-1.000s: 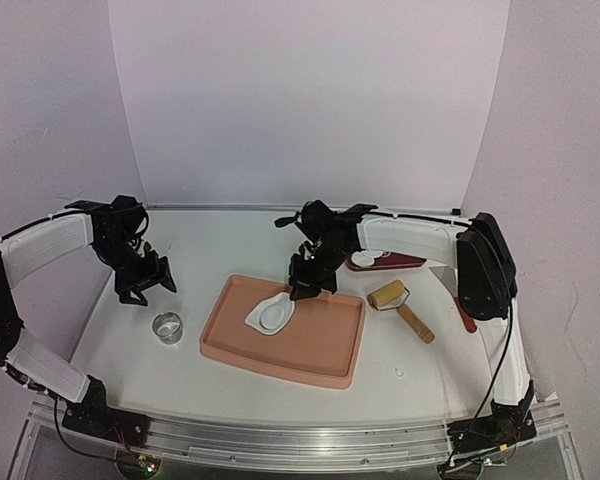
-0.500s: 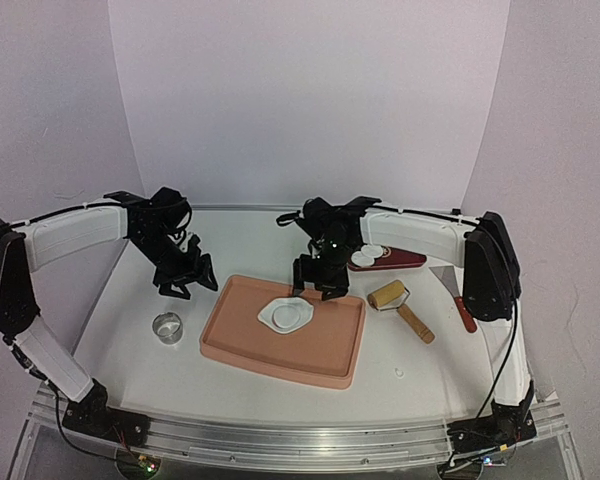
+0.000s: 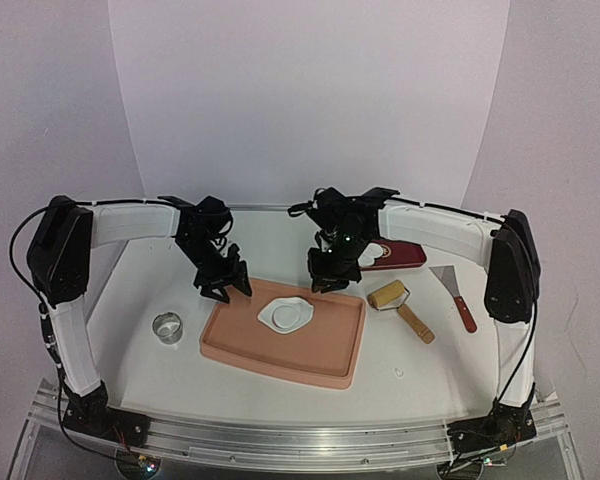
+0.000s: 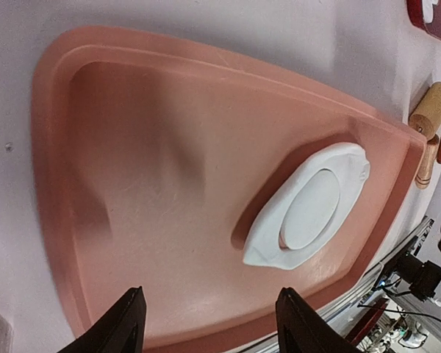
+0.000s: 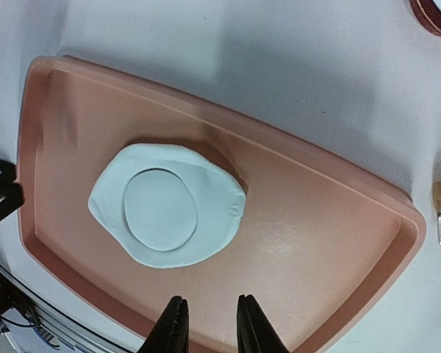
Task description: Roll out the dumpling wrappers from the dough
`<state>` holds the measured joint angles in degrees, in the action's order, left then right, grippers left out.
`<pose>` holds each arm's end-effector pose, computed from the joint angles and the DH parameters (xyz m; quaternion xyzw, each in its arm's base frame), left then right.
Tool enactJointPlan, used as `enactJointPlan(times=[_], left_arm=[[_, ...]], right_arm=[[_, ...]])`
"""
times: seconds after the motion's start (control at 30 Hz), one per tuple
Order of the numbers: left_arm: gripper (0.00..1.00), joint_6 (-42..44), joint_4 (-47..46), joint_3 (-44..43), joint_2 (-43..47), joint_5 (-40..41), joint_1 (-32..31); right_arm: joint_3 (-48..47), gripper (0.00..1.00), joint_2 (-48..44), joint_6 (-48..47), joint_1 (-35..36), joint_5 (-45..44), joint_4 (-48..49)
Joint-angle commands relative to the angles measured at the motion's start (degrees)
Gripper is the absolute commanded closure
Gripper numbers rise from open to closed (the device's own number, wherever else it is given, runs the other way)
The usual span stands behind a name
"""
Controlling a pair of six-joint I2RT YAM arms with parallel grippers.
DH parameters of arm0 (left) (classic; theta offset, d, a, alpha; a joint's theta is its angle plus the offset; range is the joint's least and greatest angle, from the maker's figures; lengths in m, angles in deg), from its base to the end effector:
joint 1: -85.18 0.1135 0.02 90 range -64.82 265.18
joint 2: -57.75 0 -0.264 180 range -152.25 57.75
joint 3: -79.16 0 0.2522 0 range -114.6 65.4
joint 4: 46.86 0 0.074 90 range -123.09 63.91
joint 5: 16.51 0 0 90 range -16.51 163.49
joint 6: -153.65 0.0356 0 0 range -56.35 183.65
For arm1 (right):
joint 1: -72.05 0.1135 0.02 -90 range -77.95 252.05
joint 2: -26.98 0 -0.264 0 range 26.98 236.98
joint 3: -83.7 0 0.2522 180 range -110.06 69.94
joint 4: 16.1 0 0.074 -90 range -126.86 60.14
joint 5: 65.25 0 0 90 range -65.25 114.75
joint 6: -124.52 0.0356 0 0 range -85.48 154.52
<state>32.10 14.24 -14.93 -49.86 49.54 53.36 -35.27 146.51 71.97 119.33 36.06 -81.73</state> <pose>0.3096 -0.2091 0.2034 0.0300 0.9694 -0.2437 0.0034 0.2976 0.3326 0.2411 -0.1037 0.9684 0.2096 0.0867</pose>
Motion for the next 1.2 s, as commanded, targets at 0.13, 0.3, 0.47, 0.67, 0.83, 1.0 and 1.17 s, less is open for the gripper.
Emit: enactJointPlan(times=[0.13, 0.3, 0.47, 0.67, 0.83, 1.0, 1.17], left_arm=[[0.48, -0.52, -1.51, -5.79, -6.94, -4.16, -2.25], [0.56, -0.77, -2.74, -4.14, -7.86, -6.98, -3.09], [0.63, -1.73, -4.72, -2.66, -8.35, -8.91, -3.69], [0.69, -4.01, -7.09, -0.59, -8.76, -9.98, -3.95], [0.7, -4.48, -7.42, -0.22, -9.51, -9.47, -4.24], [0.73, -4.57, -7.34, -0.94, -10.07, -9.11, -4.48], [0.82, -5.03, -7.61, -1.33, -9.94, -7.99, -4.52]], right_arm=[[0.35, 1.0, -2.02, 0.11, 2.06, 0.57, 2.8], [-6.46, 1.0, 4.43, -0.01, 4.16, 1.73, 3.63], [-10.06, 1.0, 9.24, 1.54, 4.56, 4.48, 5.19], [-6.48, 1.0, 10.56, 3.16, 4.5, 6.27, 8.5], [-4.26, 1.0, 10.88, 3.53, 4.57, 7.1, 10.44], [-3.95, 1.0, 12.4, 3.41, 4.57, 7.3, 11.26], [-3.87, 1.0, 13.59, 3.22, 4.55, 7.59, 11.69]])
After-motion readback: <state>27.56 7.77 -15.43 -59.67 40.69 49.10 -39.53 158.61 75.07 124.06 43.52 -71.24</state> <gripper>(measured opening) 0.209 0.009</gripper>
